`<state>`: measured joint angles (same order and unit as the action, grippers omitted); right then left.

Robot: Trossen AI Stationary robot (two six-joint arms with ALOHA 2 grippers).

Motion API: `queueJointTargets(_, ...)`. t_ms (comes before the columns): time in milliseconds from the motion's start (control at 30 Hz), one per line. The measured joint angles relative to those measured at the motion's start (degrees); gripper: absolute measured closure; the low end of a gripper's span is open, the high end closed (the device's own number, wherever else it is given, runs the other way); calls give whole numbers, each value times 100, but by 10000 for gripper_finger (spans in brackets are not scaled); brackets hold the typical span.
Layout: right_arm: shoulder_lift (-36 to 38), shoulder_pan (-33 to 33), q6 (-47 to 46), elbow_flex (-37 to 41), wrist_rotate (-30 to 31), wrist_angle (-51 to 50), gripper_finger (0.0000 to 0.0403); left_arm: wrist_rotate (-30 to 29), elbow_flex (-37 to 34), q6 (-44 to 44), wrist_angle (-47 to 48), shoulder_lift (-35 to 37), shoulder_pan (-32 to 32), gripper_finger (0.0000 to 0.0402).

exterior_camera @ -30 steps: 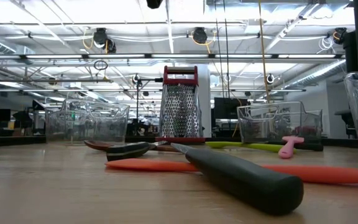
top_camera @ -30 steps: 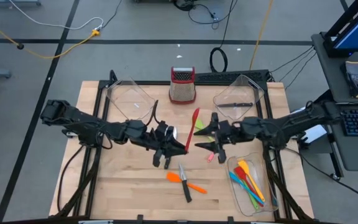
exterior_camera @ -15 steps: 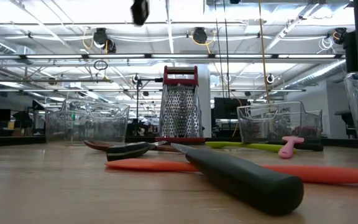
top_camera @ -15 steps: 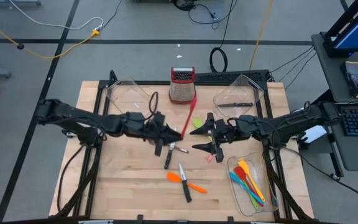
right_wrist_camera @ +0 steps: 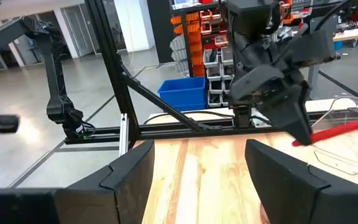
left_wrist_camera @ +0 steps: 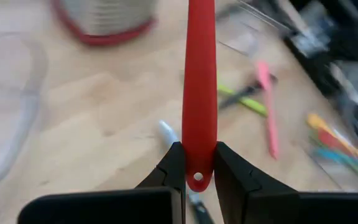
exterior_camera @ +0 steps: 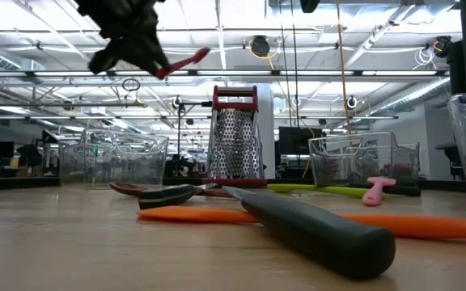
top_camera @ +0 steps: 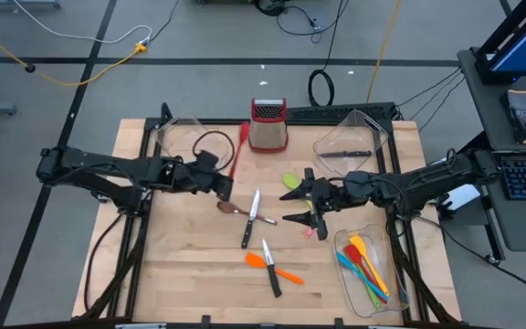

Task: Pick & Place Kitchen Items
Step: Put the red serving spoon into the top left transparent bin

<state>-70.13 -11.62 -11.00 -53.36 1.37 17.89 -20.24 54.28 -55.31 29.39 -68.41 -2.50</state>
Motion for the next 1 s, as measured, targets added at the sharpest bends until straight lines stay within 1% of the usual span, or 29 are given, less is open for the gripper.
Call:
queueJointTargets(133, -2, 0, 45, 0, 10, -35, 156, -405, 2, -876, 1278, 189, 77, 359)
queueJointTargets(267, -2, 2, 281, 2, 15, -86, 156, -579, 0, -1706, 2294, 276, 207, 359)
queueJointTargets(333, -2, 14, 376, 2, 15, -109, 156, -599, 3, -2053, 2545, 321, 330, 359)
queueJointTargets(467, -2, 78, 466, 2, 18, -153, 156, -574, 2, -2445, 3022, 333, 672, 359)
queueJointTargets(567, -2, 144, 466, 2, 23, -156, 156, -502, 2, -2632, 3105, 333, 1011, 359)
queueJointTargets(633, -2, 186, 467, 2, 24, -161, 155, -356, 2, -2688, 3073, 331, 1274, 359)
queueJointTargets(767, -2, 229, 466, 2, 24, -192, 155, 126, 2, -2643, 3060, 200, 1779, 359)
queueJointTargets(1000, -2, 227, 468, 2, 9, -246, 154, 913, 2, -2535, 3057, -102, 2455, 359)
